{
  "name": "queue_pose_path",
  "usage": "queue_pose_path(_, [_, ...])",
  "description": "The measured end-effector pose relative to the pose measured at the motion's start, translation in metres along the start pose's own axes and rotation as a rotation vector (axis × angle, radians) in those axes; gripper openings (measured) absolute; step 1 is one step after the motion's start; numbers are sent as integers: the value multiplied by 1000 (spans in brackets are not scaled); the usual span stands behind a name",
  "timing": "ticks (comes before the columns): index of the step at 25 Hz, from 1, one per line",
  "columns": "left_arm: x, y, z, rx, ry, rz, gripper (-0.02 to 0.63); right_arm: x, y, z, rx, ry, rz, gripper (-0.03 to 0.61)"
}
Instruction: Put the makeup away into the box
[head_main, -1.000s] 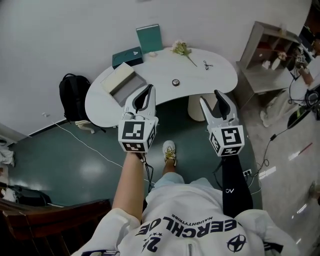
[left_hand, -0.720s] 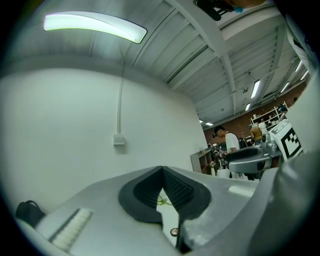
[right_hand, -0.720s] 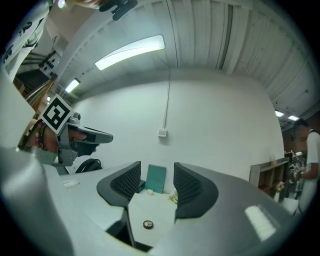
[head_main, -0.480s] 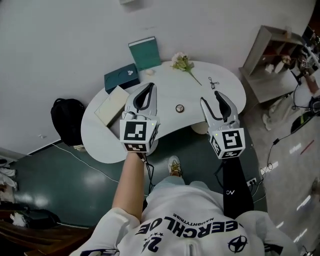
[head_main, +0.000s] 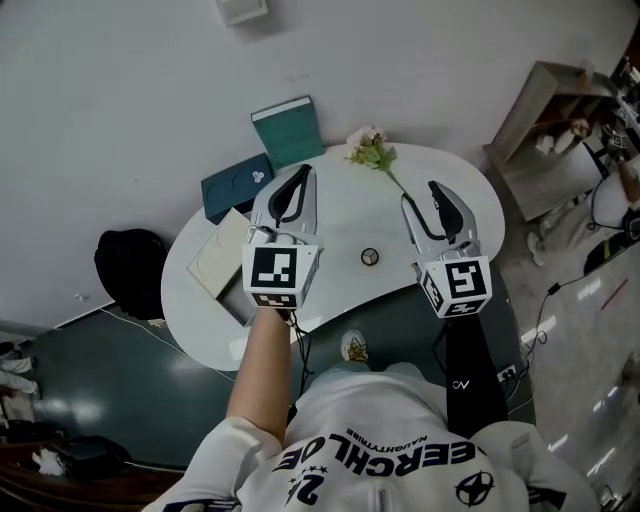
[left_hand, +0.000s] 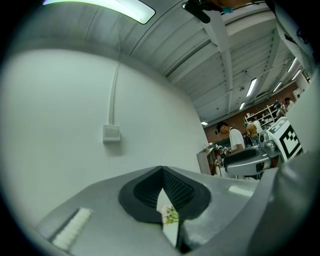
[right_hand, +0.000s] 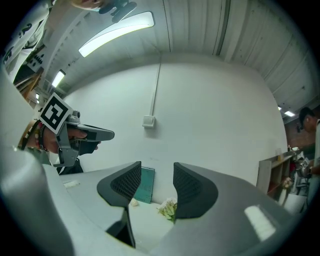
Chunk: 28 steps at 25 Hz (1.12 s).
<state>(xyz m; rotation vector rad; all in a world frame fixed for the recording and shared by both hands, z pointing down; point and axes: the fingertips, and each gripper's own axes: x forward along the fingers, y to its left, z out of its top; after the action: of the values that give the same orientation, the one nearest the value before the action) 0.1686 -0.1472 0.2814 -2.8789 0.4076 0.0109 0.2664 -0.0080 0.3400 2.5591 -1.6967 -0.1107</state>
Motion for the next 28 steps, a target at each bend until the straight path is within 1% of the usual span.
queue_pose_path(7, [31, 33, -19, -15, 16, -2, 3, 47, -3, -9, 6, 22, -2, 233])
queue_pose_path(15, [54, 54, -27, -39, -14, -18, 3, 75, -8, -10, -12, 20, -26, 232])
queue_pose_path(18, [58, 61, -26, -60, -34, 1, 3, 78, -8, -11, -18, 29, -22, 232])
queue_pose_path(22, [58, 66, -25, -70, -55, 53, 3, 78, -13, -11, -23, 34, -15, 232])
queue_pose_path(26, [58, 69, -23, -90, -66, 75, 3, 82, -17, -3, -15, 9, 8, 232])
queue_pose_path(28, [60, 69, -23, -85, -56, 83, 3, 86, -18, 2, -13, -7, 22, 233])
